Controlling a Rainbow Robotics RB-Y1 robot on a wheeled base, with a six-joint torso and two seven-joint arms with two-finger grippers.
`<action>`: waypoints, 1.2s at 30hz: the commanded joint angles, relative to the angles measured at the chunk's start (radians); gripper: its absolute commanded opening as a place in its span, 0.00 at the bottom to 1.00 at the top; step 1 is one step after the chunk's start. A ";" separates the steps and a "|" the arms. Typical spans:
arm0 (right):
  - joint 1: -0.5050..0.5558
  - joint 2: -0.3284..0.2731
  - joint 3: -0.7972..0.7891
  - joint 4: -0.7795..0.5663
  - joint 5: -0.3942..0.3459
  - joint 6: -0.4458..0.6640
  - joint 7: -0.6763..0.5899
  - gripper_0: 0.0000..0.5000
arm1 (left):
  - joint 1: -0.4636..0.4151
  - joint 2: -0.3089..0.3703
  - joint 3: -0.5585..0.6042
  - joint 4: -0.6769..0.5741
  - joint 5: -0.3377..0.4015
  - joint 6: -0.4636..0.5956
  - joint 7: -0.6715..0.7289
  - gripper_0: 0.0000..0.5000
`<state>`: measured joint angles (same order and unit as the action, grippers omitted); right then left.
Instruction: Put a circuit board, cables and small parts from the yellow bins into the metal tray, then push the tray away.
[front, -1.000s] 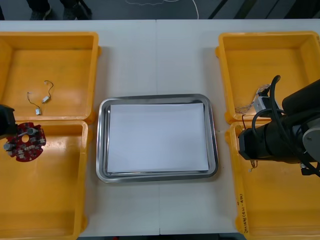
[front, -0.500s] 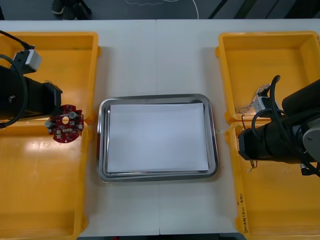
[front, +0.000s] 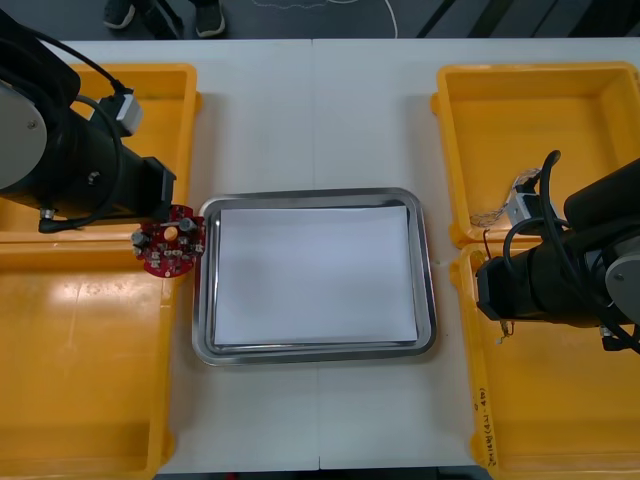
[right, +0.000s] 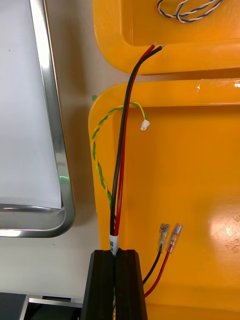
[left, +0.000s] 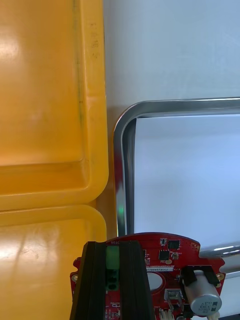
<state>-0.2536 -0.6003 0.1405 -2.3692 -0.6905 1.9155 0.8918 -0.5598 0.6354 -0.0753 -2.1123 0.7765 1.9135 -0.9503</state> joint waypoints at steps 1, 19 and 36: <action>-0.023 0.000 -0.029 -0.010 -0.007 0.004 0.038 0.00 | -0.043 -0.066 -0.040 -0.011 -0.049 0.006 0.065 0.00; -0.023 0.000 -0.029 -0.010 -0.007 0.004 0.036 0.00 | -0.063 -0.194 -0.262 0.055 -0.168 0.006 0.030 0.00; -0.023 0.000 -0.030 -0.010 -0.004 0.004 0.042 0.00 | -0.028 -0.232 -0.331 0.129 -0.246 0.006 -0.007 0.00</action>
<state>-0.2536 -0.6003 0.1405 -2.3691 -0.6912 1.9155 0.8918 -0.5794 0.4291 -0.3926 -1.9696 0.5498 1.9137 -0.9502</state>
